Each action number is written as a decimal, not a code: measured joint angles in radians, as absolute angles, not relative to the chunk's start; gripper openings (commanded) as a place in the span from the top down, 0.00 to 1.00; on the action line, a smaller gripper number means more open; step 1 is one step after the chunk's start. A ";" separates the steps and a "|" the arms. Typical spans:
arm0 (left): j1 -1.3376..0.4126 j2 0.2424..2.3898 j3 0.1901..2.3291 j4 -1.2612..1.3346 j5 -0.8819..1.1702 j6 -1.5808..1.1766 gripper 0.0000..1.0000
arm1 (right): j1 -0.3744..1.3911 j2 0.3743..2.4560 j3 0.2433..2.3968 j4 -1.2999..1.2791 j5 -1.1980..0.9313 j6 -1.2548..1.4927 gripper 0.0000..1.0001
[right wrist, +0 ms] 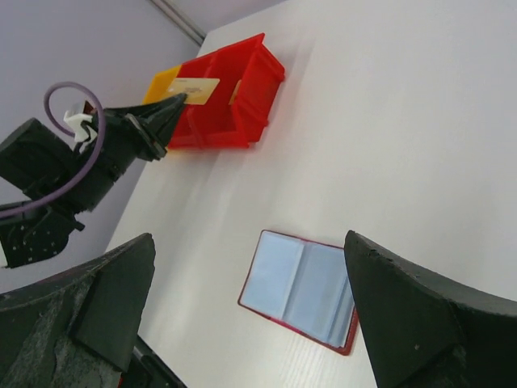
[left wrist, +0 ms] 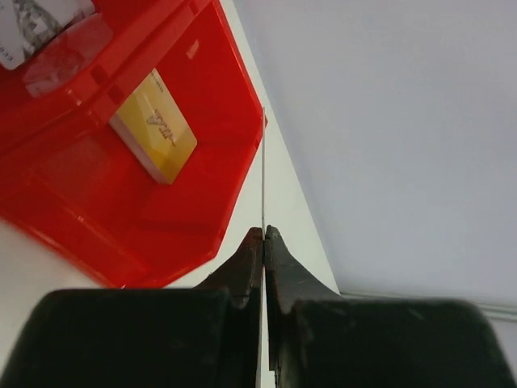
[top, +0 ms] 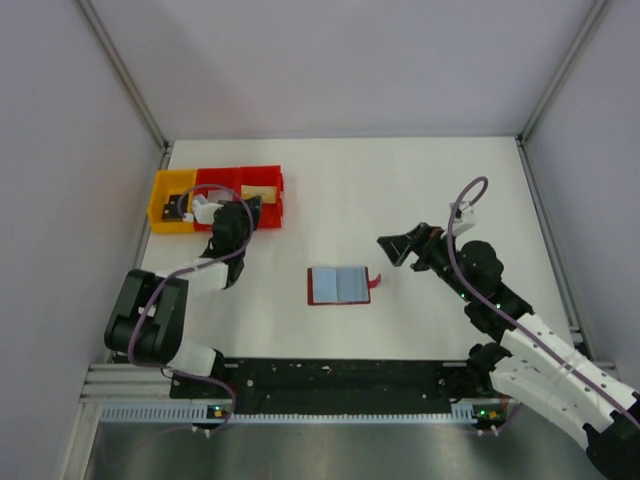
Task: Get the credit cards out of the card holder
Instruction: Place the credit card in the storage box, then remove the credit card from the card holder.
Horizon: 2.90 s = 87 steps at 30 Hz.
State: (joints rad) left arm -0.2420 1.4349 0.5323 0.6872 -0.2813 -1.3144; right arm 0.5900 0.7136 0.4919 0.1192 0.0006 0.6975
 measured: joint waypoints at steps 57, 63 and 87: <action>-0.173 1.769 0.993 0.303 -0.189 -1.163 0.23 | 0.556 0.718 0.498 0.065 0.013 0.578 0.02; -0.207 1.547 0.938 0.235 -0.164 -1.058 0.23 | 0.553 0.792 0.567 0.011 -0.037 0.557 0.03; -0.683 1.299 0.734 0.005 0.147 -0.658 0.57 | 0.656 1.486 0.809 -0.147 -0.256 0.567 0.38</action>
State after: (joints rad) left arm -0.6827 1.2995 0.7341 0.0048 0.1467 -0.6582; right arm 0.6559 1.4864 0.8089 -0.1467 -0.2558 0.5667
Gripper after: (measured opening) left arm 0.473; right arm 0.648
